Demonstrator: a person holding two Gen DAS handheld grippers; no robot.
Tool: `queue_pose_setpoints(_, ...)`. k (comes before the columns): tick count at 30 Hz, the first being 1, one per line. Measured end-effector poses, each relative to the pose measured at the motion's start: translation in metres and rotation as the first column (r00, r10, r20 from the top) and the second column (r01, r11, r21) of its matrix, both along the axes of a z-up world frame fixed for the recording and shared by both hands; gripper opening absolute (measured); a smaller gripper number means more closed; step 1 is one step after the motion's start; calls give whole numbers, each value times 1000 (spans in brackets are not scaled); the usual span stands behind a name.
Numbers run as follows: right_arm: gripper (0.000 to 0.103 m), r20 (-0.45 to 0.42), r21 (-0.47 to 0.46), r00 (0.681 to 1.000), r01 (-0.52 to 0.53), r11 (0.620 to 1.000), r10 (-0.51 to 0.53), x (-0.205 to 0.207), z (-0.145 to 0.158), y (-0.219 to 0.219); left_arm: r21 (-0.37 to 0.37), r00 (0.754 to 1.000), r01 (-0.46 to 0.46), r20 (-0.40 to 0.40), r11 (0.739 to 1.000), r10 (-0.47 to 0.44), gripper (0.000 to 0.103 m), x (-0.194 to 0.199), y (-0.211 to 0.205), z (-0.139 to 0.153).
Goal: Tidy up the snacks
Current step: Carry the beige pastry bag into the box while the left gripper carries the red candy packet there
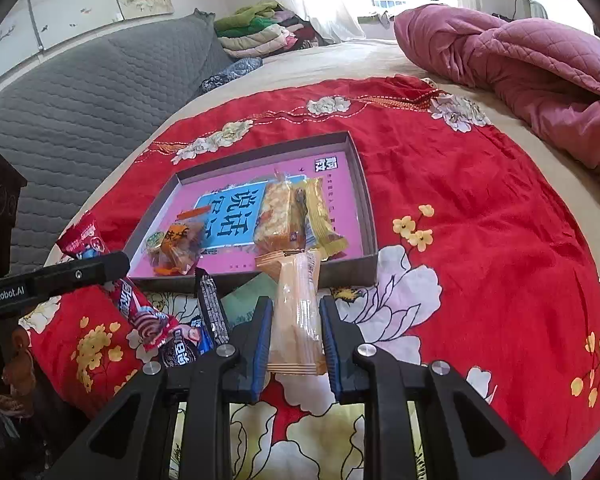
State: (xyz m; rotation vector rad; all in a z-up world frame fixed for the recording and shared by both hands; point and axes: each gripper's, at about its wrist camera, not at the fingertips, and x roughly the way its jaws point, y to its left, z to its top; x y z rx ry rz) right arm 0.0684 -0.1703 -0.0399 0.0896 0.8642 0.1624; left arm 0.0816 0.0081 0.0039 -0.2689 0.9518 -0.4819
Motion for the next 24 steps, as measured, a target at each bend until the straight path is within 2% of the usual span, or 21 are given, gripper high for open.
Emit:
queue_pose_setpoints(9,24,16,10,1000,4,1000,-5,5,5,1,-17,997,-69,22,998,69,24,12,23,4)
queue_pose_setpoints(19,24,32,25,999,-23,999,22,15,9,14,-36,983,-178,45,983,180,24,31,58,5)
queue_pose_setpoints(24,24,39,34,999,-37,999,36,22,10,23,-32,978,-198,58,980,200,24,44,64,-1)
